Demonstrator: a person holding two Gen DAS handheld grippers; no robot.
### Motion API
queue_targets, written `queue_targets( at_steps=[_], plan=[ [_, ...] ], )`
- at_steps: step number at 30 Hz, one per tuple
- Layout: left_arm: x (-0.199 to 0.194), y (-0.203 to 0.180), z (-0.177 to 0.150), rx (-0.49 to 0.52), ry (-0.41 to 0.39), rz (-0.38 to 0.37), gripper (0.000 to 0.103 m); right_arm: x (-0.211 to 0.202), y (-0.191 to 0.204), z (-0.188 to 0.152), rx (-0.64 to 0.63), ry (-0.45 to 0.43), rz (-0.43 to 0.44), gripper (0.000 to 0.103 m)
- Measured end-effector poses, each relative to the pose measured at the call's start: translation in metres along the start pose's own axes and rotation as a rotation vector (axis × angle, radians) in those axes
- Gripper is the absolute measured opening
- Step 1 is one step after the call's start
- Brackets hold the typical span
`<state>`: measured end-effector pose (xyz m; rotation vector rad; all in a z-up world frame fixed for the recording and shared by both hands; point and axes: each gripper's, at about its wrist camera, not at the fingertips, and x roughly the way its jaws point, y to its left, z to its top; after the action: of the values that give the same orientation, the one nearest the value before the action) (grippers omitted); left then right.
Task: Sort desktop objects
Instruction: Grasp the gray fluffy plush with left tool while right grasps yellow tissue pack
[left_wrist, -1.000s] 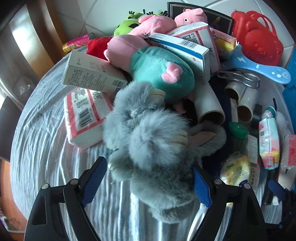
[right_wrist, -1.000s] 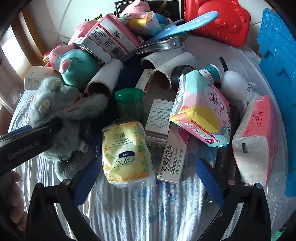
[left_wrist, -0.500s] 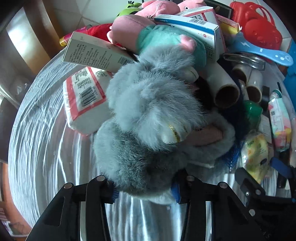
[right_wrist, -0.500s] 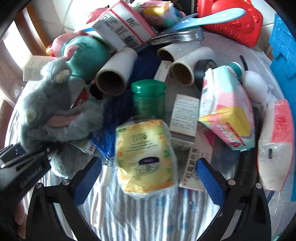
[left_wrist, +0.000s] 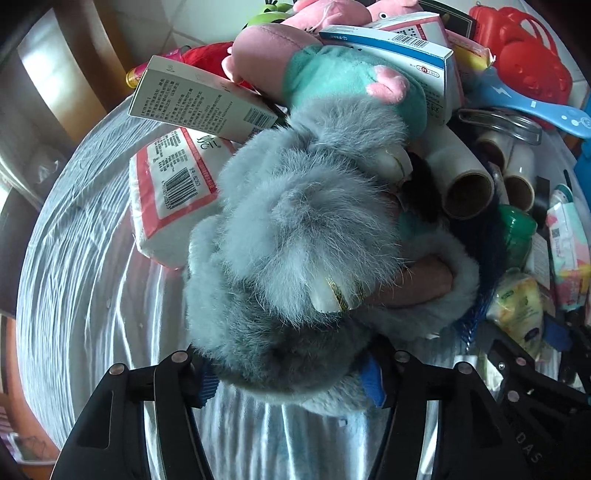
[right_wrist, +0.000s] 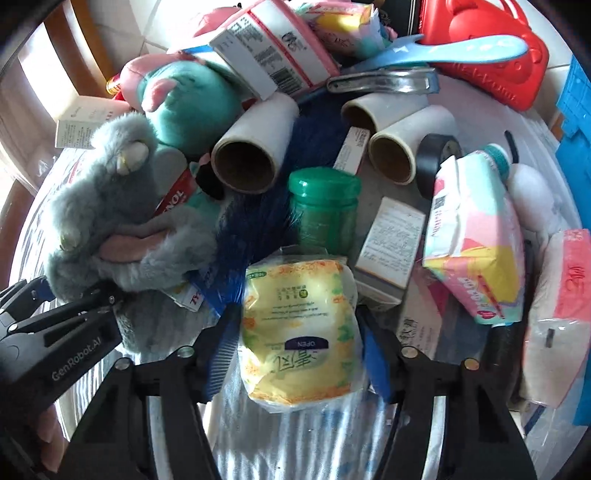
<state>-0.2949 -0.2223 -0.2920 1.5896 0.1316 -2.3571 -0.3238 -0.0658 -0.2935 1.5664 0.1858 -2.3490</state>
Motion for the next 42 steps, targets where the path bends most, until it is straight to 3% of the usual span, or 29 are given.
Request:
queue_targets(
  at_steps=[2,8,18,21,25,27,28,29,31,33,36,38,42],
  plan=[
    [0.002,0.0,-0.003,-0.004,0.009,-0.001,0.041,0.003,-0.001,-0.001,0.008,0.01,0.008,0.061],
    [-0.005,-0.001,-0.011,0.012,-0.014,0.001,0.034,-0.002,-0.003,-0.002,0.015,0.013,0.006,0.046],
    [-0.049,-0.002,-0.02,0.015,-0.084,-0.009,0.025,-0.039,-0.004,-0.002,0.018,-0.068,0.018,0.046],
    [-0.061,-0.004,-0.02,0.011,-0.105,0.001,0.006,-0.056,-0.004,0.0,0.01,-0.102,0.022,0.046],
    [-0.073,-0.008,-0.026,-0.003,-0.098,0.008,0.005,-0.066,-0.009,-0.012,-0.005,-0.125,0.031,0.046],
    [-0.076,-0.005,-0.03,-0.025,-0.076,0.001,0.009,-0.07,-0.013,-0.012,-0.012,-0.126,0.037,0.046],
    [-0.079,-0.004,-0.032,-0.036,-0.066,-0.008,0.021,-0.068,-0.016,-0.011,-0.015,-0.124,0.04,0.046],
    [-0.083,-0.004,-0.035,-0.045,-0.057,-0.012,0.042,-0.065,-0.017,-0.009,-0.018,-0.122,0.044,0.046],
    [-0.092,-0.001,-0.037,-0.076,-0.064,-0.01,0.061,-0.068,-0.018,-0.017,-0.026,-0.116,0.056,0.046],
    [-0.103,0.003,-0.033,-0.102,-0.084,-0.02,0.061,-0.073,-0.017,-0.019,-0.033,-0.116,0.068,0.046],
    [-0.109,0.003,-0.023,-0.126,-0.096,-0.029,0.074,-0.072,-0.018,-0.016,-0.039,-0.117,0.083,0.046],
    [-0.105,0.0,-0.017,-0.132,-0.097,-0.003,0.077,-0.07,-0.019,-0.012,-0.04,-0.114,0.085,0.046],
    [-0.064,-0.007,-0.009,-0.117,-0.011,0.061,0.077,-0.061,-0.015,-0.008,-0.055,-0.093,0.091,0.046]
  ],
)
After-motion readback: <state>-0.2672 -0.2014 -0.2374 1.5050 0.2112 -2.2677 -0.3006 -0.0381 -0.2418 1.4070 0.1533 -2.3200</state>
